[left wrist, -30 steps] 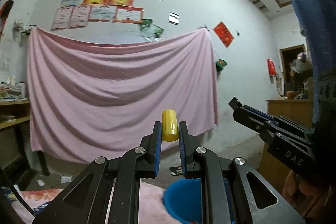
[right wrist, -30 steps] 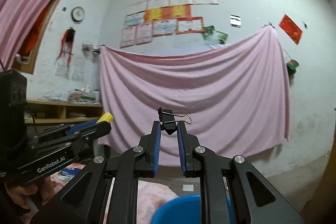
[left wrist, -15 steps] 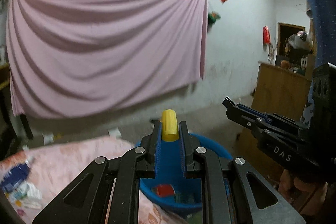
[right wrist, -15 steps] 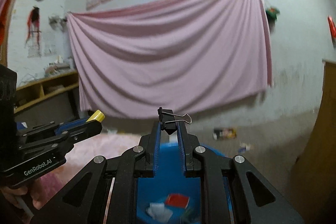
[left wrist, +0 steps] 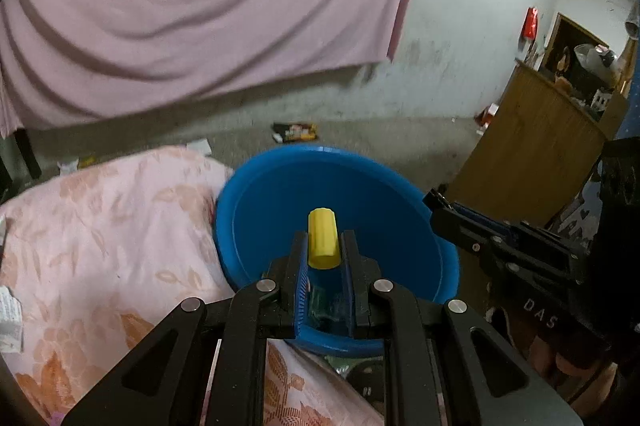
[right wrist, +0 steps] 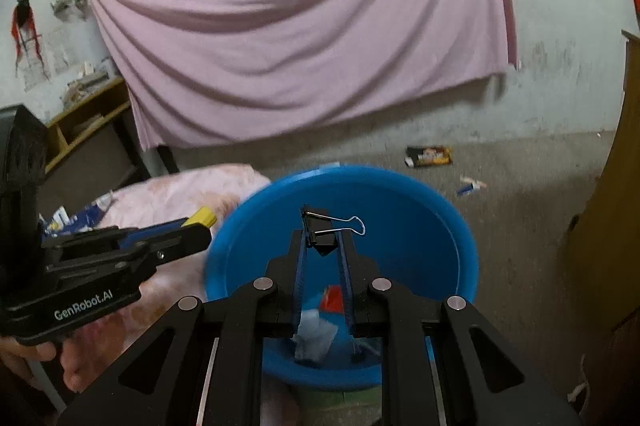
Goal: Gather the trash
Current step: 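Carry the yellow cylinder and clip over the blue basin and release both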
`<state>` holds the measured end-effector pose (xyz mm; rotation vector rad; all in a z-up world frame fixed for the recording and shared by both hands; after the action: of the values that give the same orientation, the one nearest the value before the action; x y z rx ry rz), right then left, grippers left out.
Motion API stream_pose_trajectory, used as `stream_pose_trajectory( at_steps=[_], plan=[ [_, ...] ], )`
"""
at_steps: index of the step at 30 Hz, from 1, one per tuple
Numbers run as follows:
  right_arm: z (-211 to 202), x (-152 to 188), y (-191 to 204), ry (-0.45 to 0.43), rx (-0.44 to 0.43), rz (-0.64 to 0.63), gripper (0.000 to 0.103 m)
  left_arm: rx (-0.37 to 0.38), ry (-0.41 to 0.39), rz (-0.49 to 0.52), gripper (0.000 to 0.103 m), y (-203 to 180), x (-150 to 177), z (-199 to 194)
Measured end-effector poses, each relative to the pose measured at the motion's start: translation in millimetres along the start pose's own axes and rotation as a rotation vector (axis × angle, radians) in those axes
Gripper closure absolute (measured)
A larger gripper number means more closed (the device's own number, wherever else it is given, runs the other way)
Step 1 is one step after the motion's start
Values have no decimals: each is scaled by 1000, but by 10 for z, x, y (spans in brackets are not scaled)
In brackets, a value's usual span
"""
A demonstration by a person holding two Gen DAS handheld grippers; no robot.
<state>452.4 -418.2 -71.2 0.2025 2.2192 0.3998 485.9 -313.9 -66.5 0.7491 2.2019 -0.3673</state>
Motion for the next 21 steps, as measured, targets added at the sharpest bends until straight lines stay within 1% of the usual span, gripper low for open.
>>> stream_pose_trajectory(
  at_steps=[3,7,16,20,21],
  plan=[
    [43,62,-53,33,16,1,89,8,32,-11,90,35,13,39],
    [88,90,-74,58,25,4,89,12,49,-25,90,69,3,68],
    [101,67,-107,62,33,14,88,12,57,-31,90,132,42,110],
    [101,51,-116,60,36,17,88,12,50,-44,82,142,72,82],
    [103,50,-117,60,36,17,88,12,46,-50,82,161,83,66]
  ],
)
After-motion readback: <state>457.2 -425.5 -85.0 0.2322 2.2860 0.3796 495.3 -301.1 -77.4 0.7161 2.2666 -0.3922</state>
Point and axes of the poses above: each gripper's, at about its wrist camera, not at the fingertips, and z roughly the way its jaws point, y to its left, x to its underside, the point moved 8 cm from there along z, roughly the way its jaws point, and after that the axes turned 15 degrees about z, right-handed, at the moved point
